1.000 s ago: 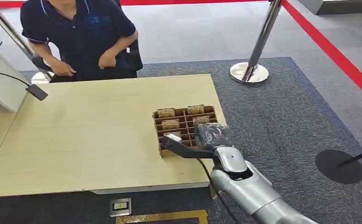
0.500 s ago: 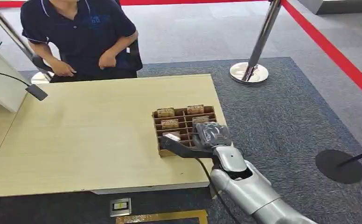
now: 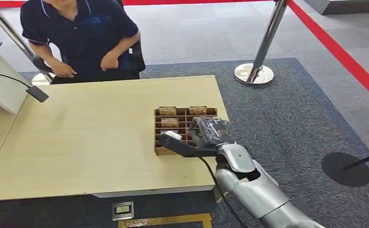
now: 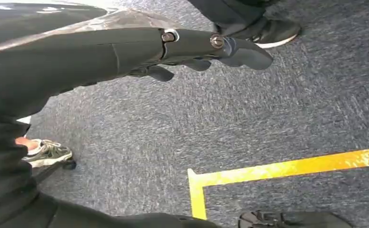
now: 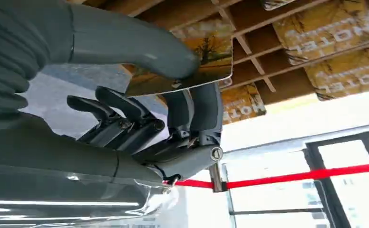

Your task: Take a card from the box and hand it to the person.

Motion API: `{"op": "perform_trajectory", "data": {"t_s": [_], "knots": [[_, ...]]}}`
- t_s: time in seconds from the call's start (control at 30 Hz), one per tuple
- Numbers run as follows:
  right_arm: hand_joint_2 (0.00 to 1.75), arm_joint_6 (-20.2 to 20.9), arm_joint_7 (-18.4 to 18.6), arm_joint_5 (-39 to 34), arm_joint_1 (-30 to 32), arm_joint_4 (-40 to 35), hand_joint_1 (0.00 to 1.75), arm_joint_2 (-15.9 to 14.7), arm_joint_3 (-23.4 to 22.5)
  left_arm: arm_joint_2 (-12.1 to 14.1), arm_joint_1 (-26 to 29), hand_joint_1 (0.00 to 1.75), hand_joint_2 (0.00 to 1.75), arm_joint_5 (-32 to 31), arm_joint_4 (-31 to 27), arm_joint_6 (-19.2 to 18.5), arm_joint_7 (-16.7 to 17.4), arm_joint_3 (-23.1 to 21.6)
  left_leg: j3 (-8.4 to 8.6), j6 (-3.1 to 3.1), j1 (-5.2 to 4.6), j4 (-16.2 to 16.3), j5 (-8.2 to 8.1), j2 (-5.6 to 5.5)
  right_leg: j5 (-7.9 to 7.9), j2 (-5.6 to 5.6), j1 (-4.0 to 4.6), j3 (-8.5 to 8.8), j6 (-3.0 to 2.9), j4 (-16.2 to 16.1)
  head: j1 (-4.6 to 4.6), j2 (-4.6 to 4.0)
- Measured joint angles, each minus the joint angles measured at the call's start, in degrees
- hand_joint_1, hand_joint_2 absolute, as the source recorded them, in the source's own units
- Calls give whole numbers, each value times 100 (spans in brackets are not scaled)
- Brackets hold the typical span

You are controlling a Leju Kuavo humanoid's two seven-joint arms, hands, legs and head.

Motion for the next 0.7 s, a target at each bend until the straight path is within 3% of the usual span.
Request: {"op": "perform_trajectory", "data": {"t_s": [0.23,0.4,0.7], "knots": [[175,13,-83,-155,-11,-321,175,-26,0,0,0,0,175,15,0,4,20,9,-1,0,0,0,0,0,0,0,0,0,0,0,2,0],[175,129,-356,-671,-176,-610,175,-39,7,0,-3,0,175,-2,0,17,44,13,-3,0,0,0,0,0,0,0,0,-1,0,0,2,-2],[175,149,-365,-747,-376,-649,175,-13,15,-2,-4,0,175,-35,0,17,55,13,-3,0,0,0,0,-1,0,0,0,-1,0,0,2,-2]]}}
